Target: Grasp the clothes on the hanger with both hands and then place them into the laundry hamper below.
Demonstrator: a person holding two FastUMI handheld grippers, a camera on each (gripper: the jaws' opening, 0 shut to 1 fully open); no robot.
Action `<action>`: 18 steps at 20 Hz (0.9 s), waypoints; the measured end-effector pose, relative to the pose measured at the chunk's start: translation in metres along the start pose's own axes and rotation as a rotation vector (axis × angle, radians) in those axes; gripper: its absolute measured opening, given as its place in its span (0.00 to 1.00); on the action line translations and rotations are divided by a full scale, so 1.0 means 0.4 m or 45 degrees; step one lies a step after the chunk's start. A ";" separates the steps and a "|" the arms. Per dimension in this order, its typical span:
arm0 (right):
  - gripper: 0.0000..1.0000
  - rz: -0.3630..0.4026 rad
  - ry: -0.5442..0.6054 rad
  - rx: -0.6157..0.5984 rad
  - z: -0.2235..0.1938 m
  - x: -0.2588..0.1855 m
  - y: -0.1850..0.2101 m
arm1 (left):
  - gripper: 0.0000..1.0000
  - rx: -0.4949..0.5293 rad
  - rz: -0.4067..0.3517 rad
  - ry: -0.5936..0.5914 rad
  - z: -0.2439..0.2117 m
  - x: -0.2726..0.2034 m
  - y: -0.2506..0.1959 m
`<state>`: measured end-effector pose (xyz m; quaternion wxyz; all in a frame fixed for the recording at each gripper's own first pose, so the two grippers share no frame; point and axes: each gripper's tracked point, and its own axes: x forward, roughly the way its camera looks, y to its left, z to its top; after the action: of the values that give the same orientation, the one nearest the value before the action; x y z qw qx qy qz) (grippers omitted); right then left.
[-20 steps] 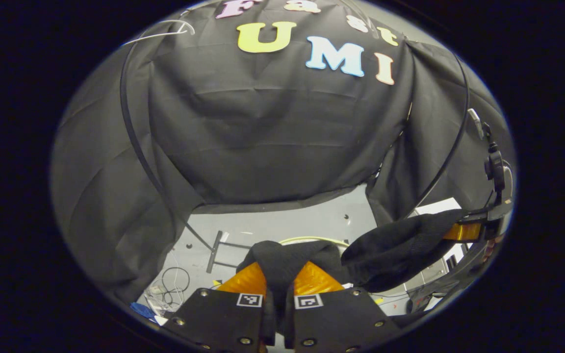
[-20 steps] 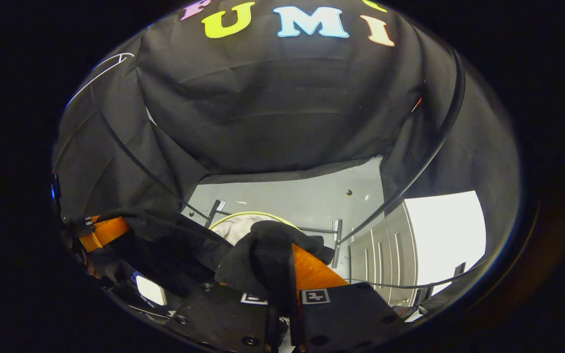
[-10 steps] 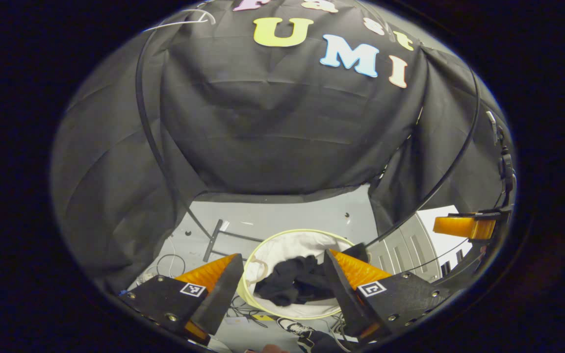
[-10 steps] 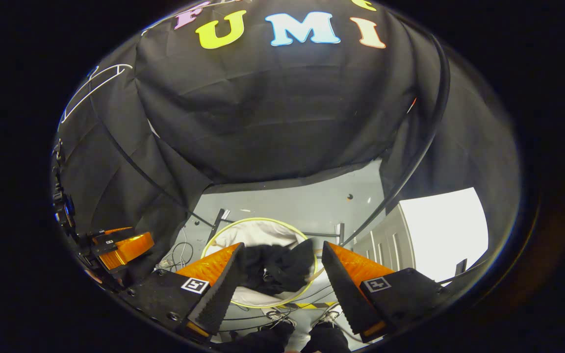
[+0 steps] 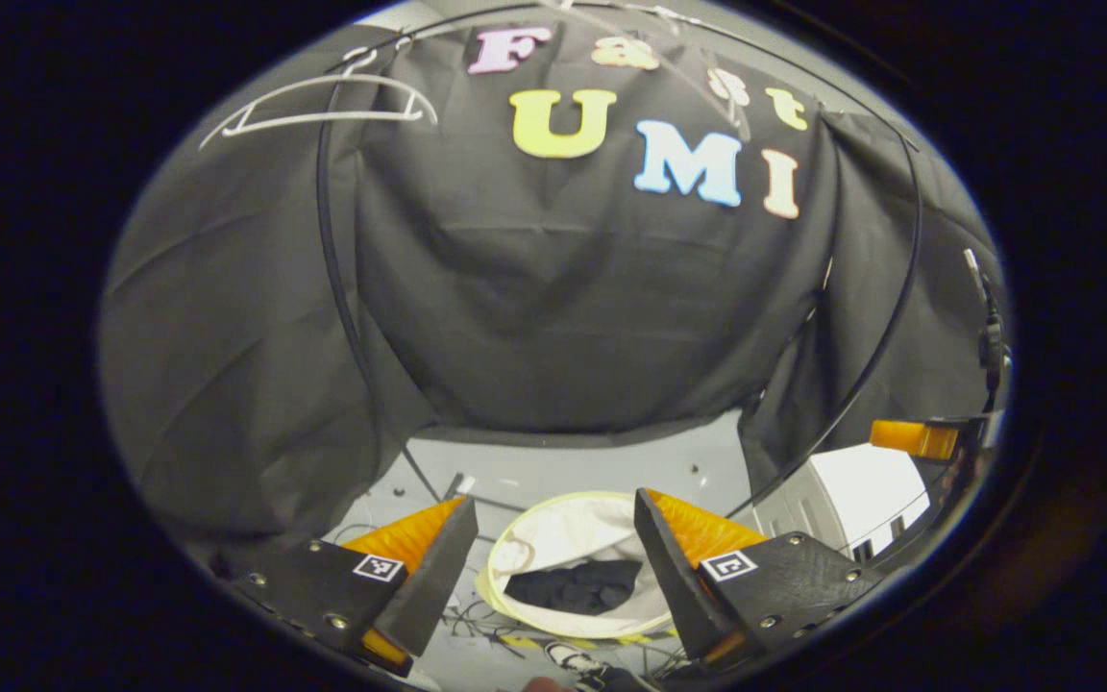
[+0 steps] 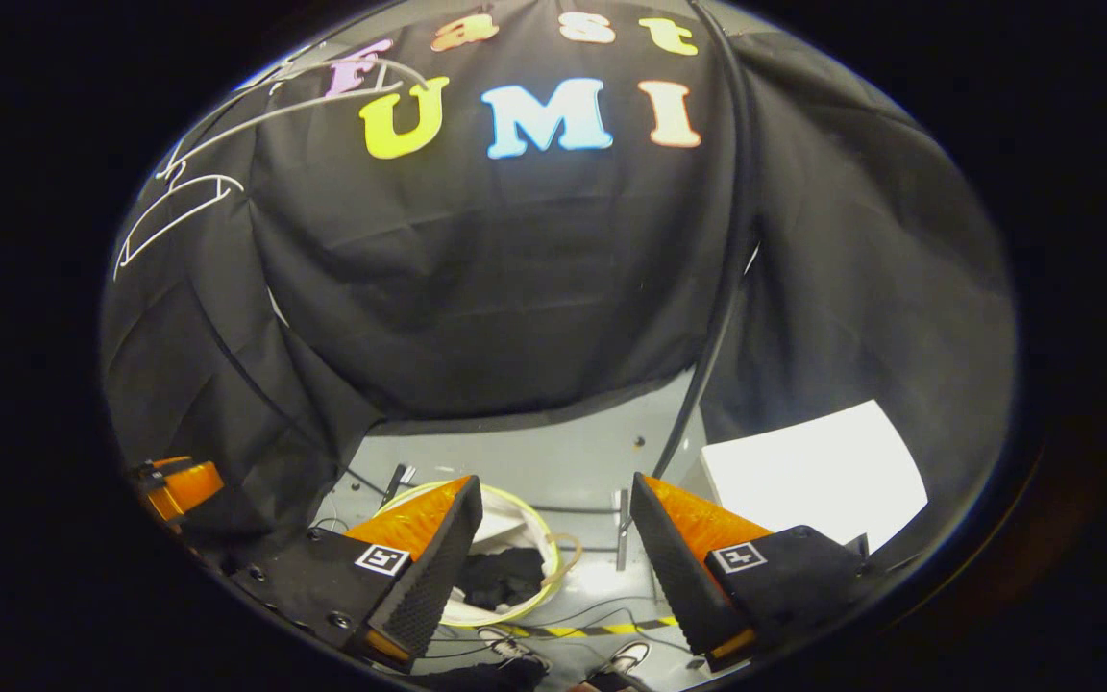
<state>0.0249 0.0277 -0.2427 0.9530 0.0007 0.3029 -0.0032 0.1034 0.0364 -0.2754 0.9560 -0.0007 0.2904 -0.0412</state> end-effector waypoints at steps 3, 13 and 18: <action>0.98 0.000 -0.183 -0.027 0.112 -0.073 -0.056 | 0.95 0.022 0.049 -0.207 0.183 -0.101 -0.076; 0.92 0.096 -0.676 -0.067 0.452 -0.309 -0.142 | 0.94 0.012 0.079 -0.714 0.647 -0.513 -0.372; 0.98 0.184 -0.809 0.022 0.553 -0.434 -0.115 | 0.94 -0.040 0.096 -0.794 0.686 -0.630 -0.426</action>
<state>0.0107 -0.0180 0.0380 0.9976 0.0290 -0.0105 0.0618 0.0339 -0.1198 0.0970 0.9997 -0.0172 -0.0163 0.0008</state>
